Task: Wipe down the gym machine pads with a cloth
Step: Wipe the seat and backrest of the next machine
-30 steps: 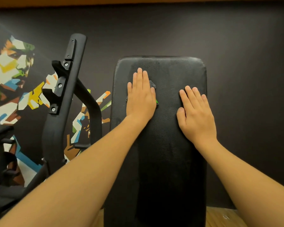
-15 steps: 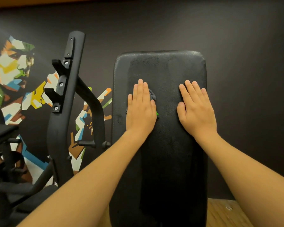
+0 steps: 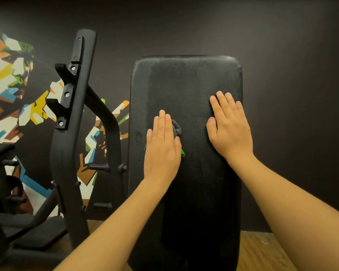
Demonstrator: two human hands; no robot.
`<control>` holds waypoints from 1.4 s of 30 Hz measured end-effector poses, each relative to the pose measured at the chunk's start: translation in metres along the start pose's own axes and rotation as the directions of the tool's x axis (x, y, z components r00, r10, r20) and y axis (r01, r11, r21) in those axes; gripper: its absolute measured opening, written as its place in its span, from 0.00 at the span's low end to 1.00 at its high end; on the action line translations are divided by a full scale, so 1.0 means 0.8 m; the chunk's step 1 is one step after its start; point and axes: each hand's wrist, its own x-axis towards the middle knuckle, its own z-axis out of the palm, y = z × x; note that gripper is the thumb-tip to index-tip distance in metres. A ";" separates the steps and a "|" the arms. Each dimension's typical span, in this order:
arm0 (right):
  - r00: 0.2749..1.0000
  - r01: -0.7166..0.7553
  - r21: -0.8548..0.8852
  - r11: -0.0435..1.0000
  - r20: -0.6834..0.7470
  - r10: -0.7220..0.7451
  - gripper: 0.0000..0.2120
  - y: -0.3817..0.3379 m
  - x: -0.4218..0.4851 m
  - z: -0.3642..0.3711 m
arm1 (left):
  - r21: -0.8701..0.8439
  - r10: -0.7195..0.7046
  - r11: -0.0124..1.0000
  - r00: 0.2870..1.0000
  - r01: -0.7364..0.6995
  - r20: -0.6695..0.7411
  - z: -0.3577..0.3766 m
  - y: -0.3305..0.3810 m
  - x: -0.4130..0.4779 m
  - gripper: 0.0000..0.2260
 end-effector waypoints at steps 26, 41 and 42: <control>0.999 -0.011 0.000 1.000 0.034 0.011 0.26 0.000 0.001 -0.004 | -0.026 0.039 0.999 0.999 -0.038 0.007 0.003 -0.013 -0.032 0.26; 1.000 -0.007 -0.008 1.000 0.027 0.007 0.26 -0.001 0.001 -0.003 | -0.018 -0.008 1.000 1.000 0.008 -0.016 0.018 -0.013 -0.084 0.26; 0.999 -0.008 -0.006 1.000 0.032 0.008 0.26 -0.001 0.000 -0.003 | -0.024 -0.014 1.000 0.999 0.013 -0.029 0.019 -0.014 -0.091 0.26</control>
